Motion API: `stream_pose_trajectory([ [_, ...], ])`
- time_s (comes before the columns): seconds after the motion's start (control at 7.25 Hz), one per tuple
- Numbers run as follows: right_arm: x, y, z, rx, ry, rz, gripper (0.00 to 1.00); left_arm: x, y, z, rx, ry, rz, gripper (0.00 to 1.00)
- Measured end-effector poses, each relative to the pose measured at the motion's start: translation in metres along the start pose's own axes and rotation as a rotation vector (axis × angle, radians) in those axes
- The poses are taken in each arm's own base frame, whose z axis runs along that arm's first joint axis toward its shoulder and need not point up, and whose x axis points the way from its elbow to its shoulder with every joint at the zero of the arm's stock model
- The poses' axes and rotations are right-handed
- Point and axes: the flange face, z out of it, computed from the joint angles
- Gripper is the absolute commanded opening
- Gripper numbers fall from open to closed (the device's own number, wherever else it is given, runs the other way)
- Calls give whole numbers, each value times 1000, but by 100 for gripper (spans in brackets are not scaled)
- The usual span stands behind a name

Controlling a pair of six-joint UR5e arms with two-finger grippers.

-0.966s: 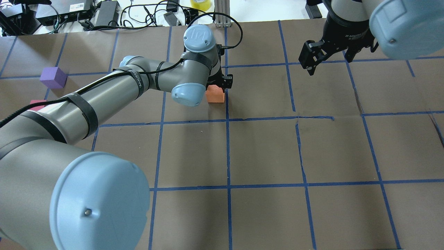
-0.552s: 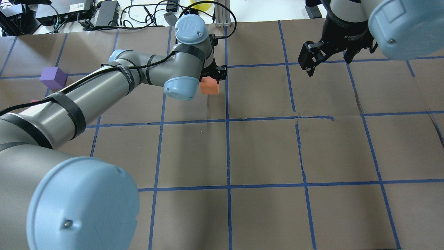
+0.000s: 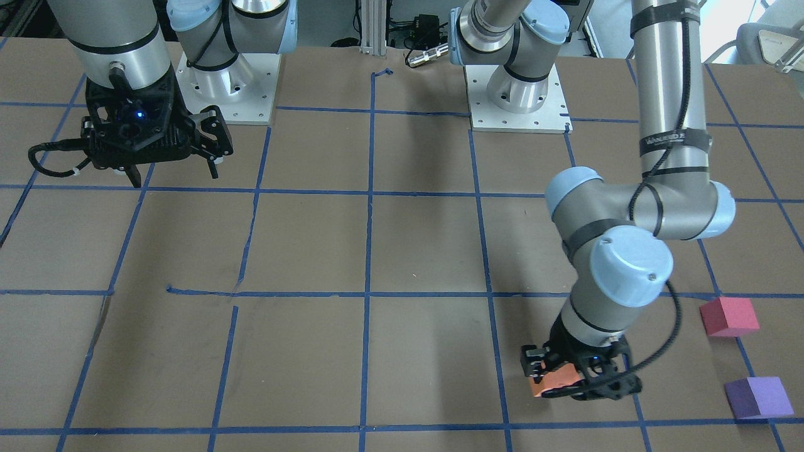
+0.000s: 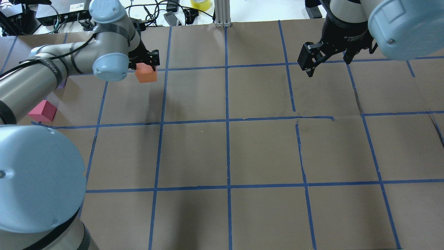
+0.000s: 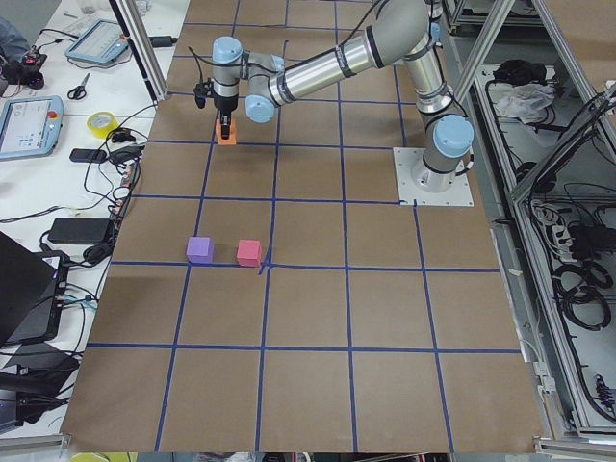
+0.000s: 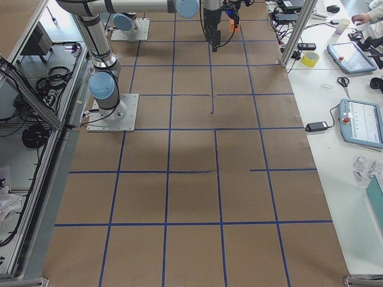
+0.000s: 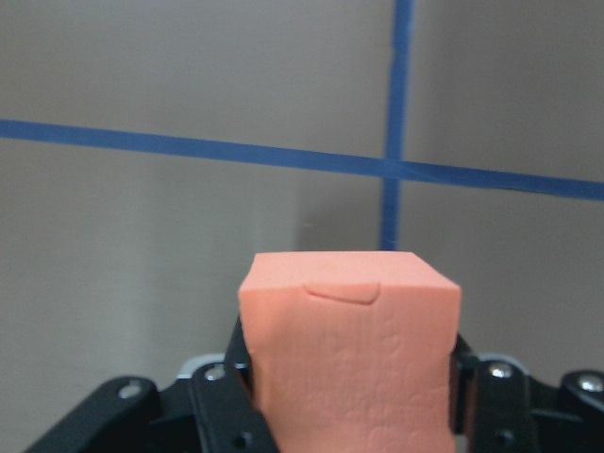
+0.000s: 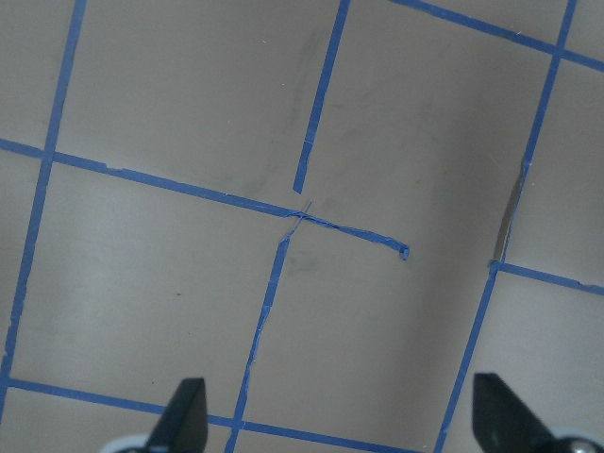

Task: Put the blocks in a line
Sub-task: 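Grasp the orange cube with the left gripper and carry it toward the purple cube, then lower the orange cube between the purple and pink cubes with the left gripper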

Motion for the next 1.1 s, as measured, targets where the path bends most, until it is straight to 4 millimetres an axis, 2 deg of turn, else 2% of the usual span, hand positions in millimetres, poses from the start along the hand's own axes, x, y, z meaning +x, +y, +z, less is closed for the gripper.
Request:
stream_pose_trajectory([
  [0.28,0,0,-1,4,-1,0,100,-107,-10,-13,-4,-25,-25,0],
  [0.55,0,-1,0,2,-1,0,100,-229,-7,-15,-47,-30,1,0],
  [0.69,0,-1,1,0,1,0,100,-274,-7,-18,-44,-28,39,0],
  [0.83,1,-1,2,-3,4,1,100,-312,-10,-19,-37,-21,47,0],
  [0.97,2,0,2,-9,5,2,100,-339,-16,-15,-31,0,37,0],
  [1.1,2,1,2,-14,7,3,100,-353,-23,-9,-39,25,25,0],
])
